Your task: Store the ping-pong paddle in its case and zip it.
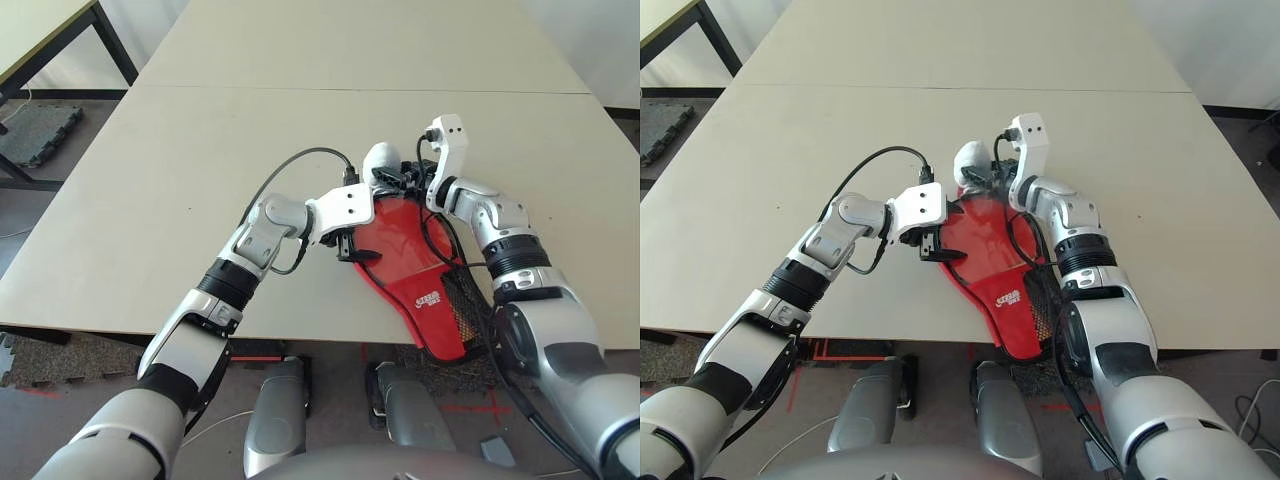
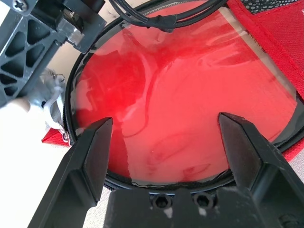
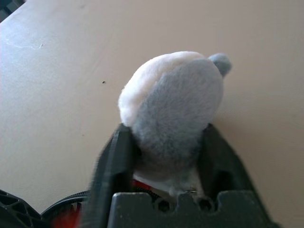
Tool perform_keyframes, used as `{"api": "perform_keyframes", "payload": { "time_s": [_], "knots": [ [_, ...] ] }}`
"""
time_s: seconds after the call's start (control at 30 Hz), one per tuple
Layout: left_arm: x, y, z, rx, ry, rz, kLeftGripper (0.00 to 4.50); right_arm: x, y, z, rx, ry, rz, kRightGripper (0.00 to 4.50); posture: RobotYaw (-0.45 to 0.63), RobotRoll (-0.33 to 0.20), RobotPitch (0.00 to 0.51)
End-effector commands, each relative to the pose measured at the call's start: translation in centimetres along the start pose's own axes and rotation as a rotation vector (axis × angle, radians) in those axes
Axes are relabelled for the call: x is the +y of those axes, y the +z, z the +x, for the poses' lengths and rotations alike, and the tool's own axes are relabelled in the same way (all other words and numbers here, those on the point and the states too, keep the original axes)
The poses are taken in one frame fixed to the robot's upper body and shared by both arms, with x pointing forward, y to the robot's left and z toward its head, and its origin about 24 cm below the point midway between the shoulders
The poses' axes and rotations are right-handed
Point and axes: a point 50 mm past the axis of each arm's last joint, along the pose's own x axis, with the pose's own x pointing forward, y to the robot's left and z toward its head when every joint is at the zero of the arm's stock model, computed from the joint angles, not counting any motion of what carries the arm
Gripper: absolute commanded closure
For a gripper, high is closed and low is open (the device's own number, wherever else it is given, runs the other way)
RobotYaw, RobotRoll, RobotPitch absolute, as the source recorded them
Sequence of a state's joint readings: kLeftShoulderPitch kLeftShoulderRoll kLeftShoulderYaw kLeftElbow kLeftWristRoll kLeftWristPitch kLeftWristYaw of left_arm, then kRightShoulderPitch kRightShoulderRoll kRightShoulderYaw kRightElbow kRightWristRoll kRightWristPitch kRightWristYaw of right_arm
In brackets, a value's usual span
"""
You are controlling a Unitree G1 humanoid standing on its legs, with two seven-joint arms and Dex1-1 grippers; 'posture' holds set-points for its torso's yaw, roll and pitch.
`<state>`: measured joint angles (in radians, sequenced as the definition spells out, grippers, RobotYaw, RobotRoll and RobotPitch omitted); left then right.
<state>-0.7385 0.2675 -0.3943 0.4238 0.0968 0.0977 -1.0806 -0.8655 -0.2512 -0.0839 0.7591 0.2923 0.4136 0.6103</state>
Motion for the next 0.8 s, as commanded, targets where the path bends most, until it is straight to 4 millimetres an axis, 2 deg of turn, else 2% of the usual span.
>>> {"api": "perform_keyframes", "payload": {
  "time_s": [0.03,0.1,0.53,0.8],
  "knots": [
    [-1.7,-2.1,1.1,0.082,-0.075,-0.055,0.0,-0.3,0.6,0.0,-0.029,-0.02,-0.009,3.66,0.12,0.0,0.179],
    [-1.8,-2.1,1.2,0.081,-0.079,-0.054,0.0,-0.6,1.0,-0.2,-0.05,-0.036,-0.017,4.15,0.12,0.0,0.179],
    [-2.5,-1.5,1.9,0.059,-0.111,-0.053,0.0,-3.6,1.6,-2.0,-0.074,-0.144,-0.049,4.15,0.11,0.0,0.179],
    [-2.6,-1.5,2.0,0.061,-0.123,-0.05,0.0,-6.3,2.2,-4.5,-0.082,-0.248,-0.068,4.15,0.1,0.0,0.179]
  ]
}}
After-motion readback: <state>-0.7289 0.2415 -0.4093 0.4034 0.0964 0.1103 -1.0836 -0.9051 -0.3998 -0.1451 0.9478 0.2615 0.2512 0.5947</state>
